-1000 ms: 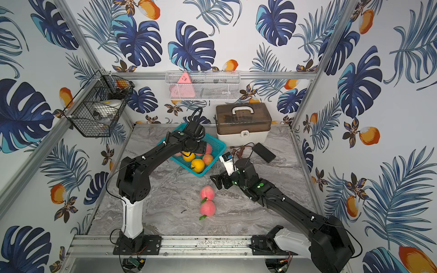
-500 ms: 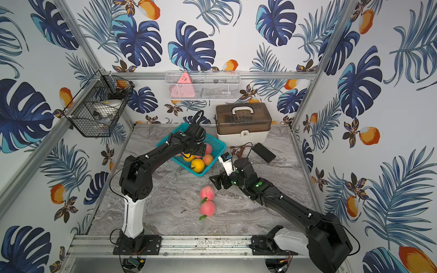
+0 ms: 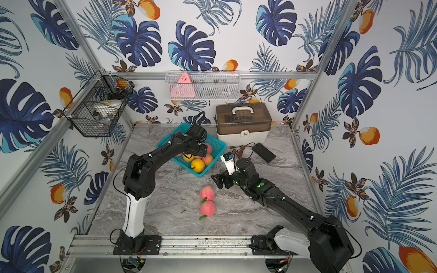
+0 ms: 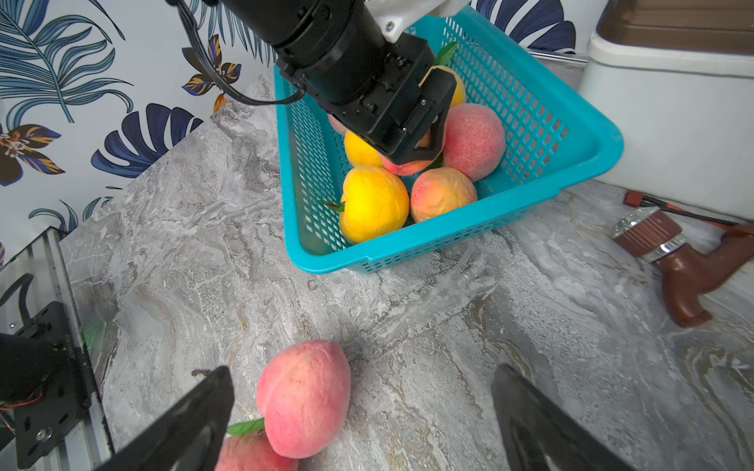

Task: Put the peaches into the basket
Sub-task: Place the peach in the basket.

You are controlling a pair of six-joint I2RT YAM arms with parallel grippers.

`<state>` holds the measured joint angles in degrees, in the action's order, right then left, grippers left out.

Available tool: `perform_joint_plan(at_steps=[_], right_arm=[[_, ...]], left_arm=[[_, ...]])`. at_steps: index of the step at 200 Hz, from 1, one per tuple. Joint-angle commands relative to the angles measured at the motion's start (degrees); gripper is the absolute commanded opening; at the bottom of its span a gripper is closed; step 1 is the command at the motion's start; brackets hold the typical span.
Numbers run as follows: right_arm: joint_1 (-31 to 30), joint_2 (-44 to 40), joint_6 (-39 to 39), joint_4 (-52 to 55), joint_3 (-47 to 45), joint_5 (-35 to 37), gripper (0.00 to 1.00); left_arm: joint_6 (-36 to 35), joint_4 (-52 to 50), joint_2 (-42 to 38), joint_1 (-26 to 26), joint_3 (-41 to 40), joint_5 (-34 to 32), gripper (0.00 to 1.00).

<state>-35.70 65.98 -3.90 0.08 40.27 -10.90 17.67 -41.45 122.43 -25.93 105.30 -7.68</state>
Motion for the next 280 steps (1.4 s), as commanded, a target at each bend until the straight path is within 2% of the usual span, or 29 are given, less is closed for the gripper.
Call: perform_joint_plan(at_steps=[1, 53, 82, 105, 120, 135, 169, 200, 227, 280], right_arm=[[0.3, -0.5, -0.4, 0.7, -0.2, 0.2, 1.00], [1.1, -1.7, -0.8, 2.0, -0.3, 1.0, 1.00], [1.3, -2.7, -1.2, 2.7, -0.2, 1.0, 1.00], [1.4, -2.1, -2.0, 8.1, 2.7, 2.6, 1.00], [1.4, -2.0, -3.1, 10.6, 3.8, 3.7, 1.00], [1.3, -2.9, -4.3, 10.5, 3.2, 3.2, 1.00], [0.3, -3.6, -8.5, 10.8, 1.7, 1.4, 1.00], [-2.5, -6.2, -10.5, 12.6, 0.6, 2.7, 1.00], [-8.1, -8.6, -12.7, 15.8, 0.2, 7.4, 1.00], [-17.9, -11.6, -20.5, 12.3, -6.4, 12.8, 1.00]], left_arm=[[-0.5, -0.9, -0.2, 0.0, 0.8, -0.4, 0.80], [-0.7, -1.4, -0.8, 0.0, 1.4, -0.3, 0.87], [-0.8, -1.1, -3.6, 0.0, 0.4, -0.8, 0.88], [-0.8, 0.1, -7.5, 0.1, -2.0, -0.9, 0.90], [-0.9, 0.1, -9.5, 0.2, -3.2, 0.6, 0.92], [-1.3, -1.3, -10.2, 0.2, -3.3, 3.4, 0.99], [-0.6, -0.8, -14.5, 0.2, -7.1, 7.5, 0.99], [0.0, -1.6, -19.5, 0.2, -11.1, 9.4, 0.99], [0.6, -1.0, -25.4, 0.0, -16.2, 10.2, 0.99], [0.9, -1.6, -37.6, -2.1, -25.4, 10.6, 0.99]])
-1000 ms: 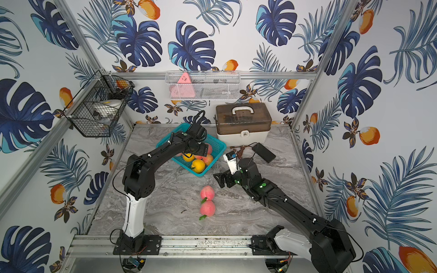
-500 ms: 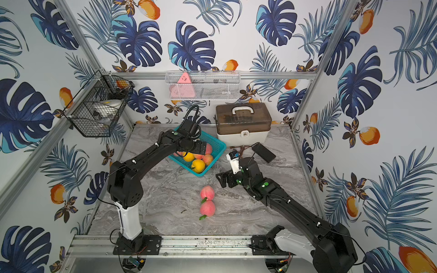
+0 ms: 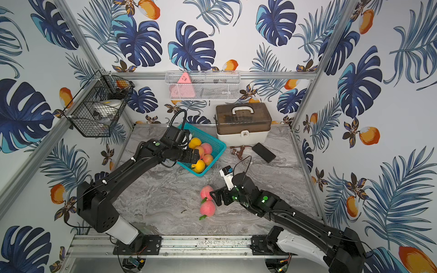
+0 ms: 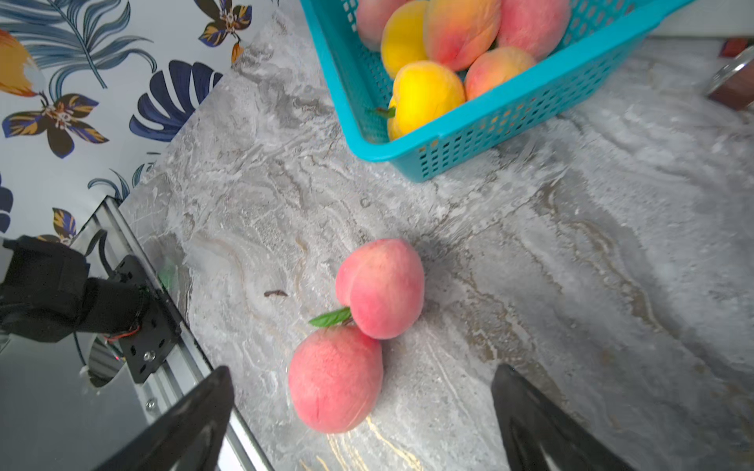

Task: Put the peaches into the basket
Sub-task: Place the peach in the basket, then pick up the peach from the center of the board.

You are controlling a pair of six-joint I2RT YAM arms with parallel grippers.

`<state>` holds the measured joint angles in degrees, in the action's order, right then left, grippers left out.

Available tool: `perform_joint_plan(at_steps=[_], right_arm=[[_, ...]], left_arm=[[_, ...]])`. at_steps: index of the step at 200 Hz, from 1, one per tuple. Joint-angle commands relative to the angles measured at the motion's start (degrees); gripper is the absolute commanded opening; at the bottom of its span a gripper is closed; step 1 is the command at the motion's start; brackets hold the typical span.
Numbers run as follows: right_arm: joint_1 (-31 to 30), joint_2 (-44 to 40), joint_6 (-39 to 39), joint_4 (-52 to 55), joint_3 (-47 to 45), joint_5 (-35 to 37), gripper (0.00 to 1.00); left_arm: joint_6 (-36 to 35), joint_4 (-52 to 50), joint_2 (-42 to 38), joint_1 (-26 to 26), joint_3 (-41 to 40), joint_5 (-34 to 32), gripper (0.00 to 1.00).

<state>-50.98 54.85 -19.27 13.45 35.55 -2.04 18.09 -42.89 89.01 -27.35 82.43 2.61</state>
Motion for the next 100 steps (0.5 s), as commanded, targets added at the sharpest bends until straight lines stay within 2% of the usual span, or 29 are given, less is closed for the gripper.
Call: perform_joint_plan(at_steps=[1, 100], right_arm=[[-2.7, -0.5, -5.2, -1.1, -1.8, 4.1, 1.00], [-10.7, -5.8, -13.7, -2.6, -10.5, 8.8, 1.00]], left_arm=[[0.5, -0.1, -4.4, -0.7, -2.7, 0.3, 0.99], [7.7, -0.5, -23.9, -8.3, -20.3, -2.5, 0.99]])
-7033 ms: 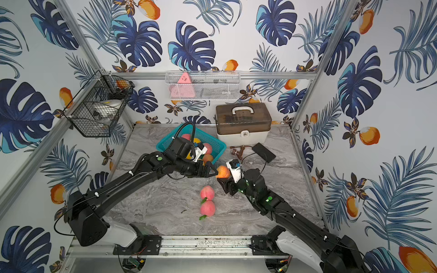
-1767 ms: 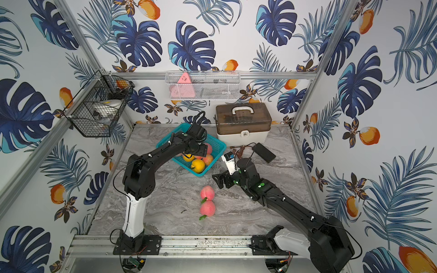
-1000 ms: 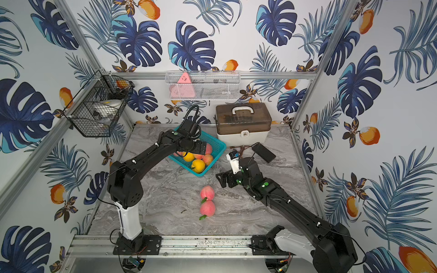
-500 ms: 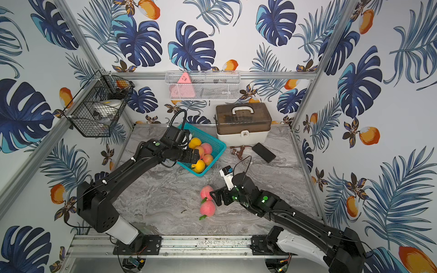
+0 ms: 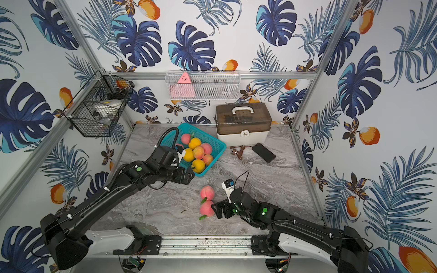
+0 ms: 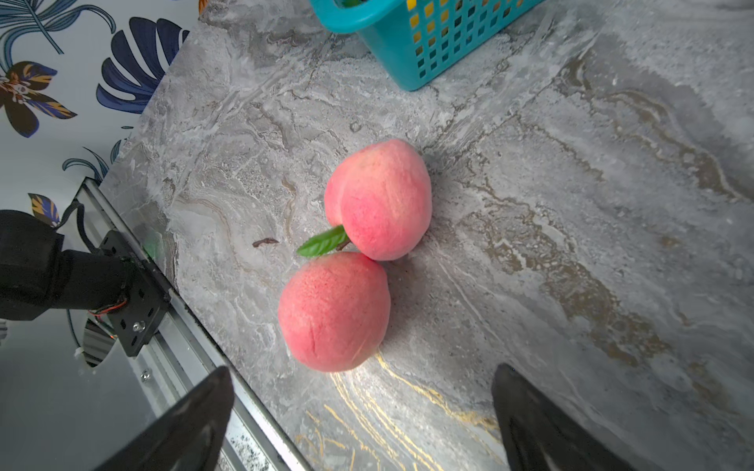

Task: Put the peaches into the basket
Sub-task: Pick up the peach from the center of the board.

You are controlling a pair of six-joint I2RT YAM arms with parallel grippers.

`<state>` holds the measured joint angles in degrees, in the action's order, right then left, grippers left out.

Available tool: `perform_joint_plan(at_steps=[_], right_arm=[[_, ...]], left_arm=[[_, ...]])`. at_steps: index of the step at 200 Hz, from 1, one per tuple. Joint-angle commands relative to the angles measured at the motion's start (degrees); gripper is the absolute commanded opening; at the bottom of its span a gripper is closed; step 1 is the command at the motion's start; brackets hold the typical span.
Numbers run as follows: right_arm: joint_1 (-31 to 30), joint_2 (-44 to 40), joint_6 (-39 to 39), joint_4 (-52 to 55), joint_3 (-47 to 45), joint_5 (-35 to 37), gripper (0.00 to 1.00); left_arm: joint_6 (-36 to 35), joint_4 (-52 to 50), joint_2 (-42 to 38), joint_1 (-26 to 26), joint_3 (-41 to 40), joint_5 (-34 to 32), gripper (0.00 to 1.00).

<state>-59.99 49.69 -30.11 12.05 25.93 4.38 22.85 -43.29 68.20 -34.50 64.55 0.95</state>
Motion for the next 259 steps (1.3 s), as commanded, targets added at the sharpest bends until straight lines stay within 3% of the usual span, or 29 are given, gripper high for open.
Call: perform_joint_plan(at_steps=[1, 84, 116, 165, 211, 259], right_arm=[[-1.8, -0.6, -2.9, -1.3, -0.9, 2.5, 1.00], [-8.8, 5.1, -6.3, -7.1, -2.1, 5.9, 1.00], [-10.9, 9.5, -7.5, -12.6, -2.5, 7.5, 1.00], [-11.2, 12.9, -9.0, -18.0, -3.0, 8.4, 1.00], [-11.3, 16.7, -9.1, -23.3, -3.9, 9.2, 1.00], [-11.2, 20.7, -8.5, -24.8, -2.3, 9.8, 1.00]], left_arm=[[3.0, -0.1, -3.3, -1.2, -2.5, -0.9, 0.99], [9.0, -0.8, -15.1, -7.2, -11.9, -1.7, 0.99], [11.5, 0.9, -17.0, -8.9, -15.5, 0.9, 0.99], [13.9, 3.1, -19.0, -11.9, -18.1, 4.3, 0.99], [16.6, 4.9, -20.6, -16.6, -20.7, 2.4, 0.99], [17.1, 6.3, -20.8, -17.2, -22.2, 2.5, 0.99]])
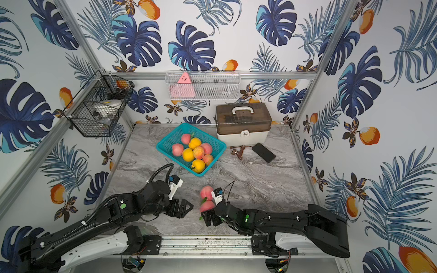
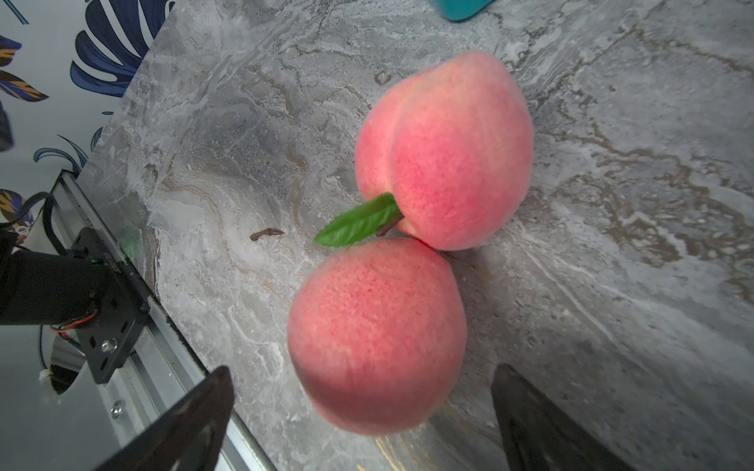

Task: Put the peaches into the basket
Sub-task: Pick up the peach from the center of the board.

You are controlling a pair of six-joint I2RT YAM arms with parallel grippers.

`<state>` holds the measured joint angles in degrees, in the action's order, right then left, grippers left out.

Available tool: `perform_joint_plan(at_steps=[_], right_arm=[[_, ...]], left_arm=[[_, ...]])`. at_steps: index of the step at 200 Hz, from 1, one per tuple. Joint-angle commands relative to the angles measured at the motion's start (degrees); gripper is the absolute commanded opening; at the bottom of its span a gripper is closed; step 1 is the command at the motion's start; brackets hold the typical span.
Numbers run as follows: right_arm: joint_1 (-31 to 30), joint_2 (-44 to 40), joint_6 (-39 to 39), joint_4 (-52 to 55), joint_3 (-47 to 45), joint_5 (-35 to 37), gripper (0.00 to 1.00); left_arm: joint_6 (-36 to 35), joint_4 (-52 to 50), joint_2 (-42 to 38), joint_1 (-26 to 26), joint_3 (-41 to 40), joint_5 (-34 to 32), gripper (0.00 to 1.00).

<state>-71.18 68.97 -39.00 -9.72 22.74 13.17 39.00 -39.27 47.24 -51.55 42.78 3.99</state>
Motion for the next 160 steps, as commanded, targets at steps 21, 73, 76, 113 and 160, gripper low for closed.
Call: perform_joint_plan(at_steps=[21, 73, 76, 113, 160], right_arm=[[0.0, 3.0, 0.0, -3.7, 1.2, 1.1, 1.00], [0.0, 4.0, 0.9, -3.0, 1.8, 2.2, 1.00], [0.0, 4.0, 0.9, -2.9, 1.9, 2.3, 1.00], [0.1, 5.0, 1.7, -2.9, 2.5, 2.8, 1.00], [0.2, 6.9, 2.0, -3.6, 3.0, 2.2, 1.00]], left_arm=[[1.5, 3.8, 0.5, -0.2, -1.4, -0.1, 0.99], [2.4, 5.3, -0.1, -0.5, -3.0, 0.2, 0.99], [2.3, 5.1, 0.0, -0.5, -3.1, 0.2, 0.99], [2.2, 5.4, 0.3, -0.5, -2.8, 0.2, 0.99], [2.6, 6.8, 1.3, -0.5, -3.4, 0.8, 0.99]])
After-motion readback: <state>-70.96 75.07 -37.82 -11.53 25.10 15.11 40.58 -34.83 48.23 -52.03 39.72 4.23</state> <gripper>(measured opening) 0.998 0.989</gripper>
